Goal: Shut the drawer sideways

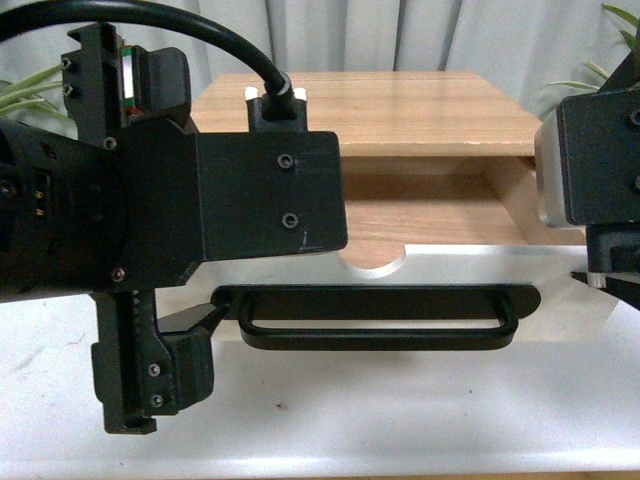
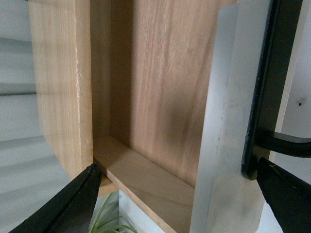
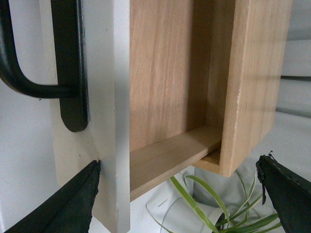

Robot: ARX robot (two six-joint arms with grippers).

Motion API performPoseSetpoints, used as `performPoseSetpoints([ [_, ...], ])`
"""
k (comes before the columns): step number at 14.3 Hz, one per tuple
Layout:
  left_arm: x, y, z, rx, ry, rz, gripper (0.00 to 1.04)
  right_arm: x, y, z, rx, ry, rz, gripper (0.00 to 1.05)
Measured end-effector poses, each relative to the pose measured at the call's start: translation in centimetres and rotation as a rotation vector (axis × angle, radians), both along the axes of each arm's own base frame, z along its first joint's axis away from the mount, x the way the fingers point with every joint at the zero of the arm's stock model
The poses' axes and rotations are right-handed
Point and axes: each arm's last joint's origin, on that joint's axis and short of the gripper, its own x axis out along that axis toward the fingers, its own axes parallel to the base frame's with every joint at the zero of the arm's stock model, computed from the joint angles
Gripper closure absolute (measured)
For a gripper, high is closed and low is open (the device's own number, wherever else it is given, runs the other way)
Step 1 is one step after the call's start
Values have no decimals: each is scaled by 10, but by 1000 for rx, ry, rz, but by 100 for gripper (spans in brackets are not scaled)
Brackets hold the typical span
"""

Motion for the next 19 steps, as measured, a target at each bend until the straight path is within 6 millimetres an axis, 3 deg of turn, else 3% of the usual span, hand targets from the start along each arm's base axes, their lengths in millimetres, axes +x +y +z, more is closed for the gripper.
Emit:
performPoseSetpoints([
  [9, 37, -8, -5, 0, -125, 91, 7, 33, -5, -1, -14, 0, -60, 6],
  [11, 55, -14, -2, 2, -177, 148, 7, 58, -6, 2, -8, -34, -82, 6],
  [14, 88, -30, -14, -12, -253, 211, 7, 103, -2, 8, 47, -97, -129, 6],
  [16, 89, -33, -17, -9, -265, 233, 7, 109, -2, 4, 50, -107, -154, 6],
  [19, 82, -34, -8, -67, -203, 238, 7, 101, -2, 1, 84, -84, -172, 6],
])
